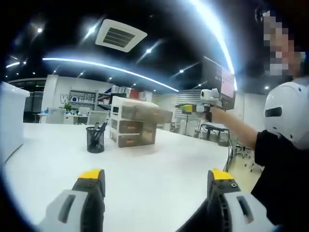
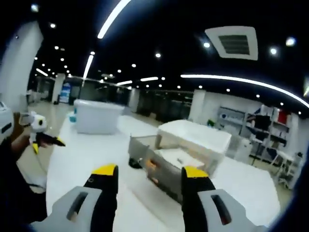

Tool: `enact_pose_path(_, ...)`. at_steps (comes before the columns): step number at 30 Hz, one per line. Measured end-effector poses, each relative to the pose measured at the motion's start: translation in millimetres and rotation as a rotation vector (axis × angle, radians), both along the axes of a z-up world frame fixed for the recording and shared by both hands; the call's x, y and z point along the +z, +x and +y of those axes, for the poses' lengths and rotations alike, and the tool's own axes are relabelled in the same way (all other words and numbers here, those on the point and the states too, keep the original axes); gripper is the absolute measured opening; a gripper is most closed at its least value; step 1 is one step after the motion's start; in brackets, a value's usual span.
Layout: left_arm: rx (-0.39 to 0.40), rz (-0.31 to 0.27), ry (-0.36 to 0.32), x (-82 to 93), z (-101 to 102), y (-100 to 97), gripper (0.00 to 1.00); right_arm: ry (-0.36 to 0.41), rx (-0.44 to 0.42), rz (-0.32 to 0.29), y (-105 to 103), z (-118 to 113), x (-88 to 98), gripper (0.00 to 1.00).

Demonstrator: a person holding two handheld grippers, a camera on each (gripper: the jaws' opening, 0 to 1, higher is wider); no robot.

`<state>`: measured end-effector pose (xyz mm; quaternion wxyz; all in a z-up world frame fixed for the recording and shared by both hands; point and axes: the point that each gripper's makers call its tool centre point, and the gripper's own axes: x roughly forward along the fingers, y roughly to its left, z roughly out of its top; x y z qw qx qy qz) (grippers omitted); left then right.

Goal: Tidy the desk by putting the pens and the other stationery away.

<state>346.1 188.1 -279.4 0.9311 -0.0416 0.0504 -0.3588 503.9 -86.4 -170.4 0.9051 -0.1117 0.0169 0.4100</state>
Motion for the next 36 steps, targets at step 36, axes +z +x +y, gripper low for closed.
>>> enact_pose_path(36,0.001,-0.027,0.068,0.2,-15.3,19.0,0.86,0.125,-0.241,0.08,-110.5,-31.6,-131.7,0.61)
